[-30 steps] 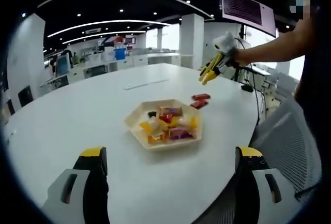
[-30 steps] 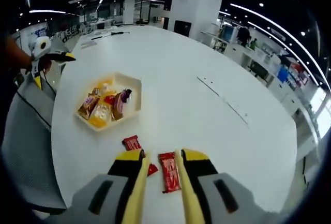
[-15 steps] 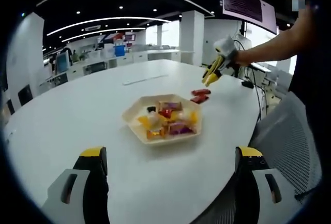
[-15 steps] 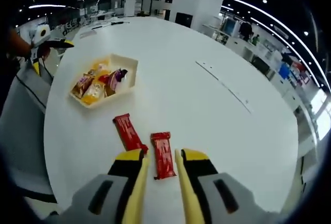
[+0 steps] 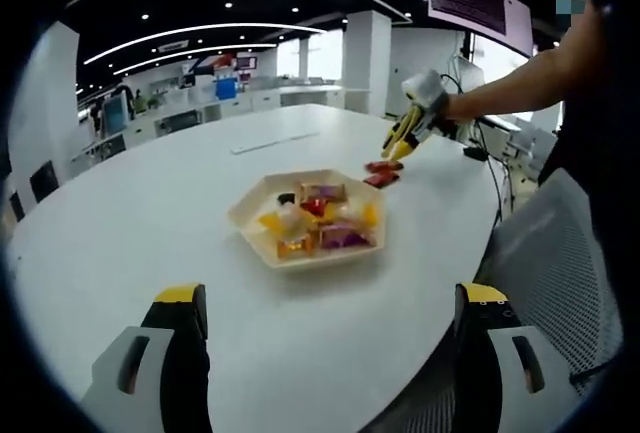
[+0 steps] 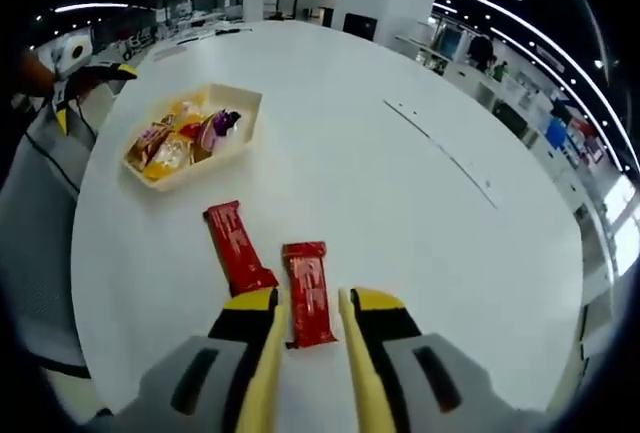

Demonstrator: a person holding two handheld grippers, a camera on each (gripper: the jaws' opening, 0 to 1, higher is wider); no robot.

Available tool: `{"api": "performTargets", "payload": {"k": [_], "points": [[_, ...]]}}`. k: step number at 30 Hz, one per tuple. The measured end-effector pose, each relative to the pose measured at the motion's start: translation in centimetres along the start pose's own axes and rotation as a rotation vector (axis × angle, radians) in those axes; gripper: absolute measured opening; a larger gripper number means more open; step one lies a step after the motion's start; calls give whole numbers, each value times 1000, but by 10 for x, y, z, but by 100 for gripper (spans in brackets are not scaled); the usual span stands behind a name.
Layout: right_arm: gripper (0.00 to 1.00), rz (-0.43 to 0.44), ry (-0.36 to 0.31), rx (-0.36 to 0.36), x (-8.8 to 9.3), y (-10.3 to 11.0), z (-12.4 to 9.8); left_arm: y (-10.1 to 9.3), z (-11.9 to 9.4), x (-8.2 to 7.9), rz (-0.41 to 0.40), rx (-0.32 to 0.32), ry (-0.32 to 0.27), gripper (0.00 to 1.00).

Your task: Place the target food into the container with the food tongs after gripping and lifting it, then release it inside without dropping or visibly crushing the food.

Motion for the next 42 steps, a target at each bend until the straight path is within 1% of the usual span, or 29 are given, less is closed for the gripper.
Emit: {"api": "performTargets", "payload": {"k": [2, 7, 8, 9, 10, 11, 12, 14, 20, 23, 25, 28, 31, 33, 36, 38, 42], "points": [[28, -14, 15, -9, 3, -1, 2, 0, 0, 0, -1, 1, -1, 100], [27, 6, 29, -34, 7, -1, 8, 1, 0, 0, 2, -5, 0, 100], [27, 21, 7, -32, 5, -2, 7, 1, 0, 0, -4, -7, 0, 100], [26, 41, 4, -20, 4, -4, 7, 1, 0, 0, -10, -7, 0, 100], [25, 31, 26, -31, 6, -3, 8, 2, 0, 0, -15, -8, 1, 100], [24, 54, 26, -57, 6, 0, 9, 3, 0, 0, -19, -9, 1, 100], [24, 47, 42, -32, 6, -2, 9, 3, 0, 0, -18, -10, -1, 100], [23, 24, 47, -35, 6, -1, 9, 2, 0, -1, -8, -14, -4, 100], [23, 57, 44, -38, 10, -3, 6, 2, 0, 0, -12, -15, 2, 100], [23, 75, 40, -38, 7, -2, 7, 3, 0, 0, -11, -19, 1, 100], [23, 95, 32, -52, 7, 0, 7, 3, 0, 0, -12, -21, 2, 99], [23, 90, 36, -44, 6, 0, 7, 3, 0, 0, -8, -23, 2, 99], [23, 112, 40, -46, 3, 0, 6, 2, 0, -1, -2, -19, 4, 99], [23, 136, 39, -73, 1, 3, 2, 2, 0, -1, 1, -17, 1, 99], [23, 131, 47, -71, 0, 2, -1, 3, -1, -1, -5, -24, -2, 99], [23, 137, 43, -70, -2, 1, -5, 3, -1, -1, -11, -24, -8, 99], [23, 146, 28, -58, -9, -2, -13, 1, 0, -1, -1, -15, -3, 99]]}}
Point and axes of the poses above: the point that each gripper's makers call its tool centre point, and the gripper's own axes: z roughly forward along the fingers, y roughly to its left, x roughly out of its underside, the point moved 9 cm from there along -z, roughly backward along the fingers, and after that the axes turned 2 degrees about -y, right-handed, at the moved point
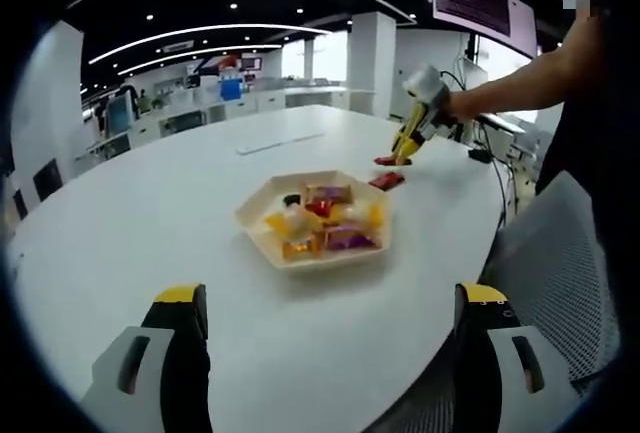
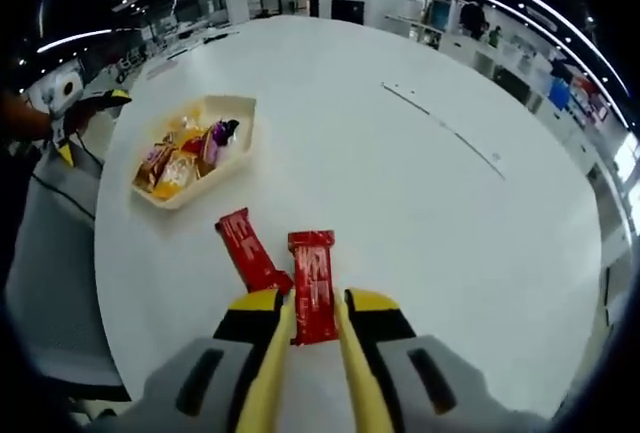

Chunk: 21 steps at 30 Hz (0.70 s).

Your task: Place the target food into the container with the food tongs after gripping and lifting it, then release it inside without dropping or visibly crushing the food.

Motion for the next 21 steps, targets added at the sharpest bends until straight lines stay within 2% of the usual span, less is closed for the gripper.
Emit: {"api": "performTargets", "payload": {"k": [11, 16, 21], "points": [[23, -37, -27, 41, -30, -8, -27, 0, 0, -2, -10, 19, -29, 100], [23, -40, -37, 48, -41, -6, -30, -2, 0, -2, 12, 20, -28, 100], [23, -53, -63, 54, -59, -1, -31, -2, -1, -3, 10, 13, -31, 100]]}}
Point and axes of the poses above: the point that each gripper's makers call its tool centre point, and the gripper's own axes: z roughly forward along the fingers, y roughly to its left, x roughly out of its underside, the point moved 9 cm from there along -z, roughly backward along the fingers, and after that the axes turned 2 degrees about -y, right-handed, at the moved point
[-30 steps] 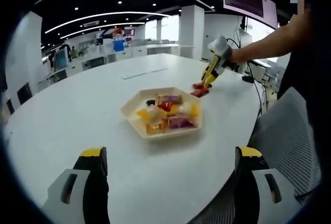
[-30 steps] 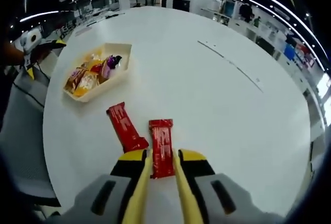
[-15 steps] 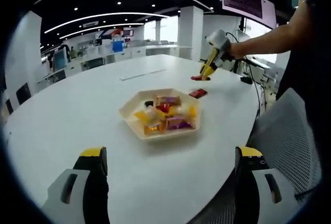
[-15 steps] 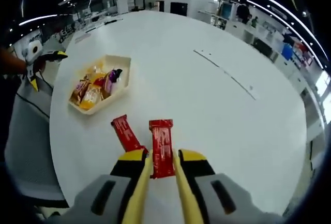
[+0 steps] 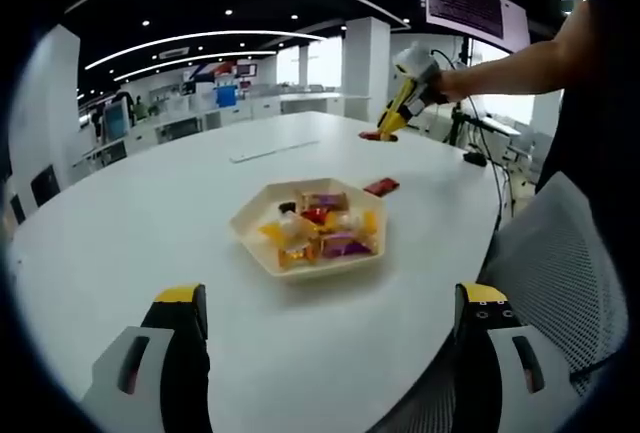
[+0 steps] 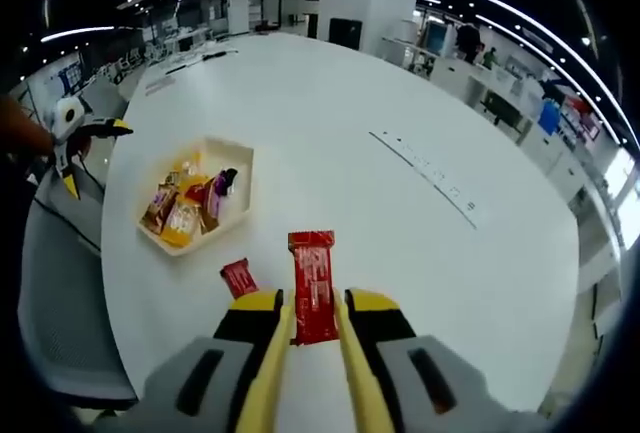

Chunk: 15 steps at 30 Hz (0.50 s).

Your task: Place the target food into the container with the food tongs after gripping and lifting it, then release it inside without dropping or visibly crushing the food.

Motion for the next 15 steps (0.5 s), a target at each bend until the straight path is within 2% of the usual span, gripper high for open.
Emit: {"api": "performTargets", "payload": {"k": [9, 15], "points": [[23, -44, -22, -9, -28, 7, 4, 0, 1, 2, -1, 13, 4, 100], [24, -75, -43, -36, -51, 21, 15, -4, 1, 0, 19, 28, 2, 100]]}}
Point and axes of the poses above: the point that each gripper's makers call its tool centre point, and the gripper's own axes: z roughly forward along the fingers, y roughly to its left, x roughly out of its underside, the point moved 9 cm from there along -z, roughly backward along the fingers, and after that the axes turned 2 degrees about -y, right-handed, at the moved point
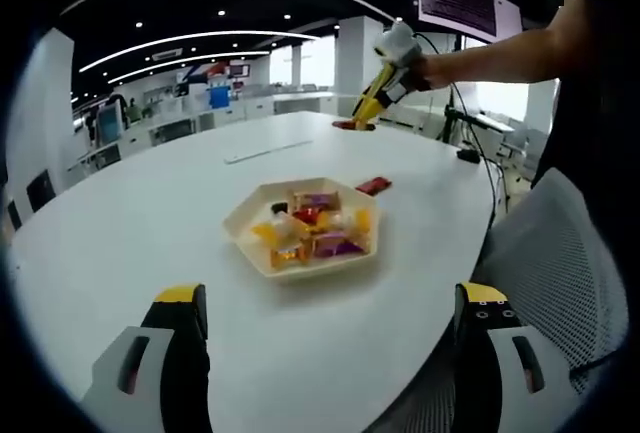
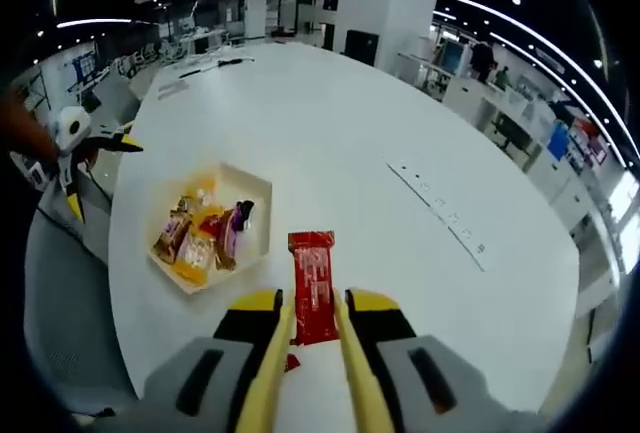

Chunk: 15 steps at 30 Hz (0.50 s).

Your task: Place the target food into the container with the food tongs after gripping and lifting it, then release it inside without dropping or visibly crushing the food.

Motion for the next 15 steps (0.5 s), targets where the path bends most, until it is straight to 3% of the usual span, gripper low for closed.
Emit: {"api": "performTargets", "payload": {"k": [15], "points": [[24, -61, -38, -71, -44, 29, 46, -1, 1, 0, 16, -7, 11, 100]]}}
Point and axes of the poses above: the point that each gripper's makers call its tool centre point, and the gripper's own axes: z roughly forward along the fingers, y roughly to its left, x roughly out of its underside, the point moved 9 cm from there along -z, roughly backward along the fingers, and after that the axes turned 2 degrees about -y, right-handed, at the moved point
